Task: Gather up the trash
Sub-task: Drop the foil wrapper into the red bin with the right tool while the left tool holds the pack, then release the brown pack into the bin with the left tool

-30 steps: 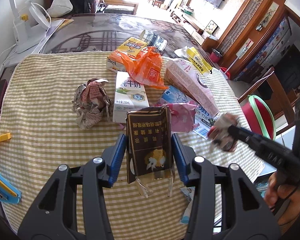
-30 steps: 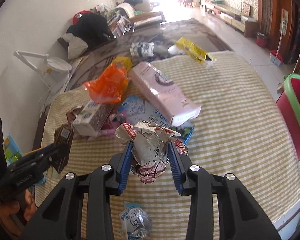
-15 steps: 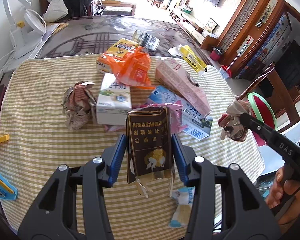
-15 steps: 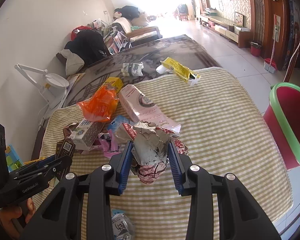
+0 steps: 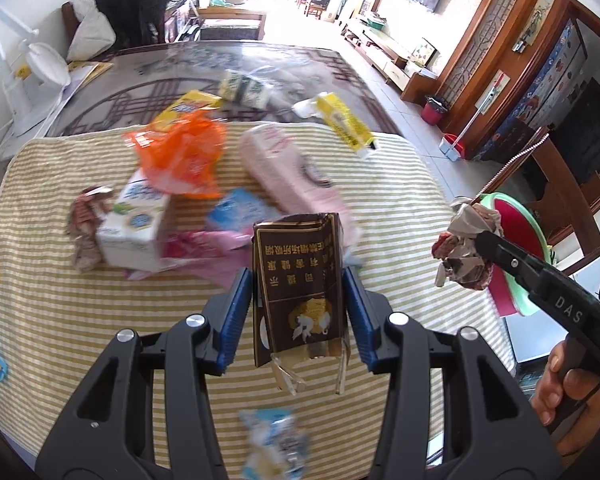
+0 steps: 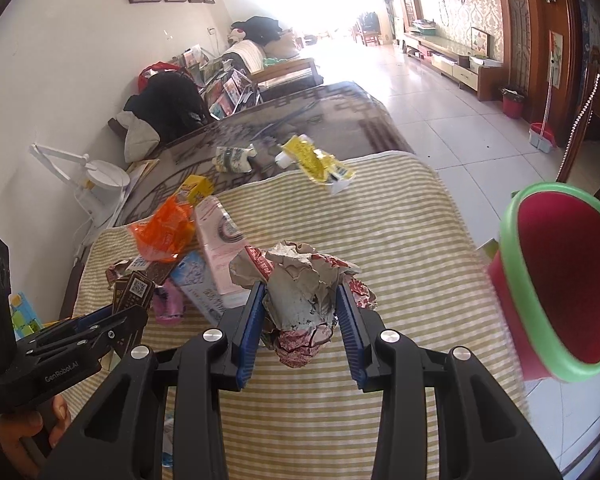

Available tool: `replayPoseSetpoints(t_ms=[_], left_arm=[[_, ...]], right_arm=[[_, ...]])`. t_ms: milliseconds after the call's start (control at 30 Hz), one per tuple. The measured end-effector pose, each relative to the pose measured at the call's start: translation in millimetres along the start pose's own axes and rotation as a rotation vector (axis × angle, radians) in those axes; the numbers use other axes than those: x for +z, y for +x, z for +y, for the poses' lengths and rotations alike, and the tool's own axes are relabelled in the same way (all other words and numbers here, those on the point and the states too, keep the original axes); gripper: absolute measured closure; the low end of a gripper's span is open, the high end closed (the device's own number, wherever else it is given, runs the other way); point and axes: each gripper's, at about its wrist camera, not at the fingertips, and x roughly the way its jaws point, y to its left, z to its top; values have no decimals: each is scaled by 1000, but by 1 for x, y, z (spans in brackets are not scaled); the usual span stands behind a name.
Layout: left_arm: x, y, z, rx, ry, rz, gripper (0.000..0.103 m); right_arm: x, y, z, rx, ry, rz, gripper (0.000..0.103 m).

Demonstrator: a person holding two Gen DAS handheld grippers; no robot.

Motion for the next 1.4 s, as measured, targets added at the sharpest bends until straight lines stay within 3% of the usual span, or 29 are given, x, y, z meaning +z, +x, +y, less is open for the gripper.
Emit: replayPoseSetpoints(t_ms=[200, 600, 833, 900, 1033, 1100, 1400], left_arm=[[9, 16, -54, -38, 44, 1, 58], [24, 58, -193, -197, 258, 38, 58], [22, 70, -228, -228, 304, 54, 58], [23, 74, -234, -234, 307, 60, 58], [25, 82, -251, -248, 326, 64, 58], [26, 85, -260, -260, 330, 69, 58], [35, 95, -300, -312, 361, 74, 58]], right_arm=[[4, -19, -47, -36, 20, -19, 67], [2, -67, -168, -200, 187, -95, 67], [7, -68, -213, -281, 217, -86, 65], [5, -66, -223, -298, 228, -69, 56], [-2, -64, -235, -326, 265, -48, 52], [-4, -68, -239, -346, 272, -55, 45], [-13, -93, -260, -418, 332, -100, 42]])
